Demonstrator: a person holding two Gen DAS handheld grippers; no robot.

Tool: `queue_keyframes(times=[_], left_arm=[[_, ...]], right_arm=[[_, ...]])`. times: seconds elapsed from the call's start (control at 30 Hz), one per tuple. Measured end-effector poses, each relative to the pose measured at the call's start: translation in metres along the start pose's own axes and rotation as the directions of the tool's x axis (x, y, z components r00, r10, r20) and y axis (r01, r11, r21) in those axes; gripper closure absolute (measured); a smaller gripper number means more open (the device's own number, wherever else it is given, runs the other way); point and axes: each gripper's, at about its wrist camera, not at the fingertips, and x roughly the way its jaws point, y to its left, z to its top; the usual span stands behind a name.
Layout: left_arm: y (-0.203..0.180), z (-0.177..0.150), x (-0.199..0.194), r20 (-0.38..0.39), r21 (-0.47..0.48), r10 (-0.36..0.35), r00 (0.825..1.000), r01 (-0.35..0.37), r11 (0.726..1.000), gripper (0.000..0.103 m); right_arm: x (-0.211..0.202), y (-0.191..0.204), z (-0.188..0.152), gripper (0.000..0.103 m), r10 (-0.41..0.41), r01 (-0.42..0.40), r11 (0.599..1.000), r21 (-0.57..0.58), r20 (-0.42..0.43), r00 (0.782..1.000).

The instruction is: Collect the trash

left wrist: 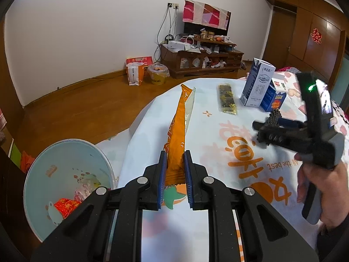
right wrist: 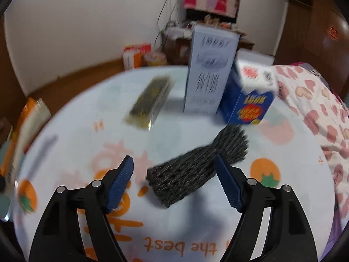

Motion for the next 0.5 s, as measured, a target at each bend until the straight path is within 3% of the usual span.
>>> queue_keyframes(times=[0.13,0.3,0.4,0.5], left_arm=[[0.003,0.0,0.001,0.0,0.0,0.0,1.0,0.0,1.0,0.087],[0.003,-0.002,0.006,-0.008,-0.003,-0.008,1.0,0.008,1.0,0.087],[-0.004,-0.004,0.006,-0.012,0.008,-0.013,1.0,0.014,1.0,0.087],[-0.011,-0.004,0.004,-0.011,0.022,-0.013,1.0,0.013,1.0,0.087]], right_arm=[[-0.01,-0.022,-0.021,0.028,-0.041,0.041,0.999,-0.024,-0.013,0.999],[-0.04,-0.08,-0.053,0.028,-0.134,0.134,0.991,-0.007,0.001,0.991],[-0.053,-0.105,-0.063,0.028,-0.126,0.125,0.991,0.046,0.012,0.992],[-0.063,-0.116,-0.065,0.028,-0.063,0.057,0.99,0.126,0.046,0.997]])
